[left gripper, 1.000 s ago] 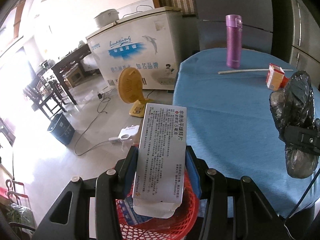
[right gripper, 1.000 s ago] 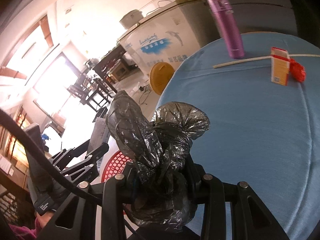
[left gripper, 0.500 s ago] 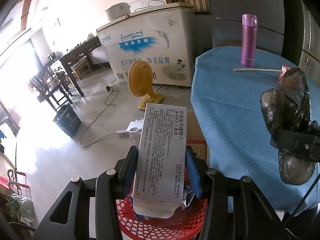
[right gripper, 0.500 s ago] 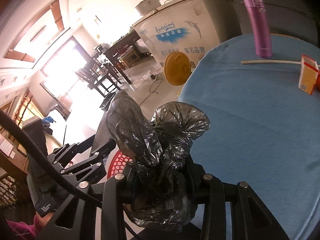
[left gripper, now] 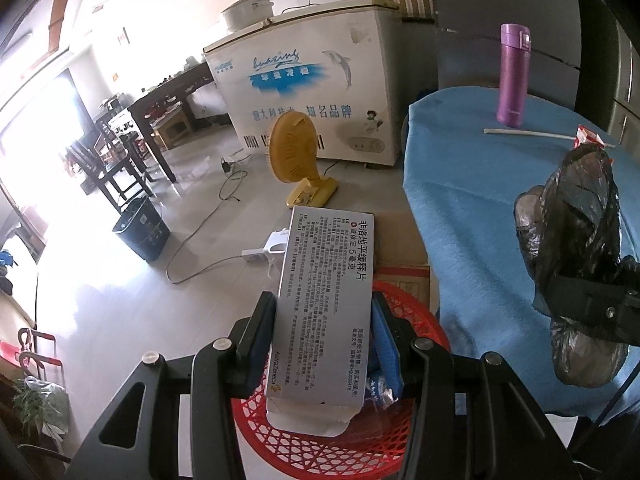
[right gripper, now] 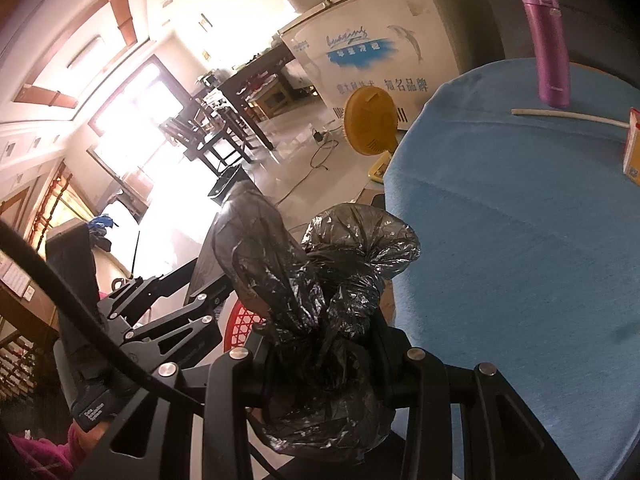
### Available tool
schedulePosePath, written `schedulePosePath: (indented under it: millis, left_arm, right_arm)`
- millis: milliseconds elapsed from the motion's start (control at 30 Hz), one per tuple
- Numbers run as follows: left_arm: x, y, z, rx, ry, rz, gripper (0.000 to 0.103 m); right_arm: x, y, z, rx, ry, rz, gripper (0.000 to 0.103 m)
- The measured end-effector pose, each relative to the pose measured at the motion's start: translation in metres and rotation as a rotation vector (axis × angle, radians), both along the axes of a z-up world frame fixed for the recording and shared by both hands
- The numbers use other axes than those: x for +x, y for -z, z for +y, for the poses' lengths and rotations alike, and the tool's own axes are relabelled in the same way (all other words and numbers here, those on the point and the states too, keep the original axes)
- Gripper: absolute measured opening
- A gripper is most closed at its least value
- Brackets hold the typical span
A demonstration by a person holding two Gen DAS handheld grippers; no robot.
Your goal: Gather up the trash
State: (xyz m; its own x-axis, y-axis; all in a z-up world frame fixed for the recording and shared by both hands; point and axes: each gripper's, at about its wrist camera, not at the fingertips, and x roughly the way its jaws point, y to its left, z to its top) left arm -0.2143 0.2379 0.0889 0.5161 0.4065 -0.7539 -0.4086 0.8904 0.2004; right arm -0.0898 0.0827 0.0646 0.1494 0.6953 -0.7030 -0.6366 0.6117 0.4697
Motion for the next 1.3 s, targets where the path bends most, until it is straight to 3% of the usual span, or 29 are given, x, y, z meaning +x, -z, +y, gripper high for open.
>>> schedulePosePath:
  millis: [1300]
  left_arm:
    - [-0.007, 0.043, 0.029, -0.038, -0.028, 0.111, 0.049]
  right_arm:
    - [0.023, 0.044, 0.054, -0.064, -0.066, 0.096, 0.040]
